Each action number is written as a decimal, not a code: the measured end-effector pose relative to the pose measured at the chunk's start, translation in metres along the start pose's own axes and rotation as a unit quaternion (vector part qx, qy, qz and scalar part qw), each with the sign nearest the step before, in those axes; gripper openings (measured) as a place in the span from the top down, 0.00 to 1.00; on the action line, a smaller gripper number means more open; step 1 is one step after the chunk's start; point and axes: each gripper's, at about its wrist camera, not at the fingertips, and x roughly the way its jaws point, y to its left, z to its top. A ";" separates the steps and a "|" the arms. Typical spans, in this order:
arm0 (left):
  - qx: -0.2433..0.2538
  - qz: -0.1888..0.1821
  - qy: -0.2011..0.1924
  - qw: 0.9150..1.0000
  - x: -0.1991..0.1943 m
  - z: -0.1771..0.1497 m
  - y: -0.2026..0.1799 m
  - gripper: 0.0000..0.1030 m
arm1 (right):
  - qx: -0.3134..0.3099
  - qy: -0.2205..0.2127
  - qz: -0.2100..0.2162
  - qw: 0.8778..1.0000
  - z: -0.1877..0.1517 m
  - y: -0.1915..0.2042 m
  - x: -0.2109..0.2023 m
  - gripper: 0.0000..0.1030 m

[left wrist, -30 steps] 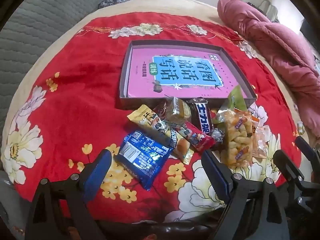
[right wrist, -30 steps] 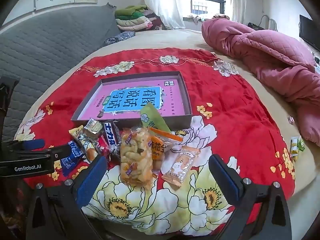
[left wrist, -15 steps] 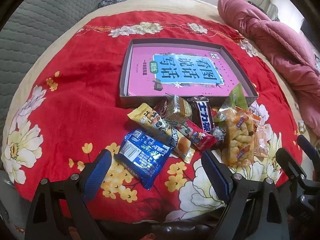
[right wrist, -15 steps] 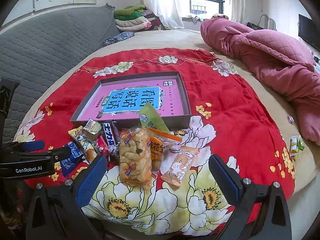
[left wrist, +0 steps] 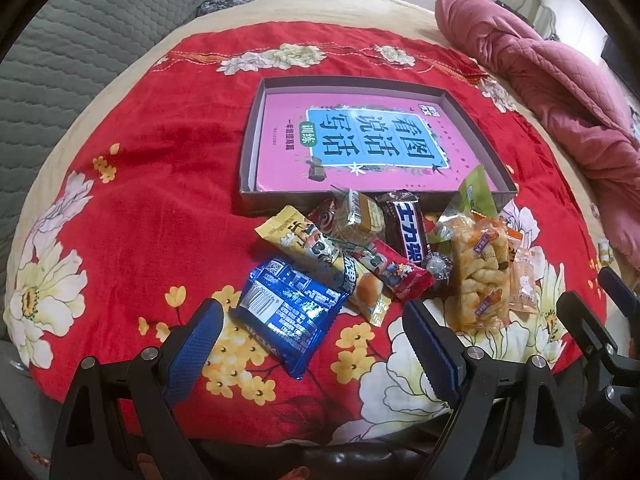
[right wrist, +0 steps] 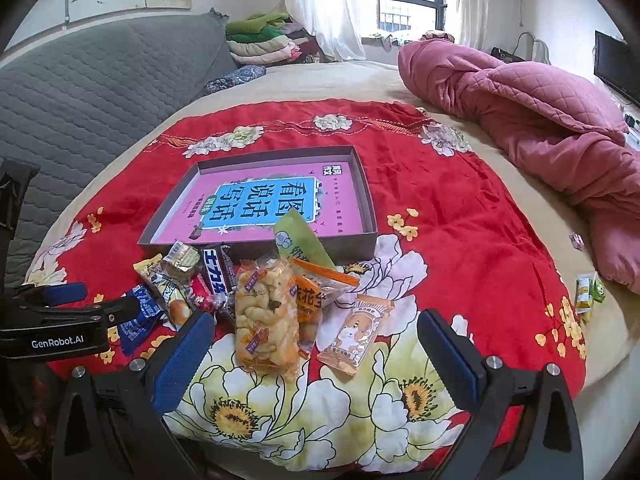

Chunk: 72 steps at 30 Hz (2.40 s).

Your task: Organize snacks

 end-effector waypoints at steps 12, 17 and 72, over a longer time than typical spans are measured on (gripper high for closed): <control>-0.007 0.003 0.004 1.000 0.003 0.000 0.003 0.11 | 0.006 0.002 -0.002 1.000 0.000 -0.003 0.001 0.01; -0.008 0.004 0.005 1.000 0.004 -0.001 0.004 0.11 | 0.009 0.004 -0.002 1.000 0.000 -0.004 0.003 0.01; -0.131 -0.067 0.079 0.986 0.071 0.001 0.042 0.31 | 0.037 0.140 -0.057 0.988 -0.016 -0.034 0.094 0.50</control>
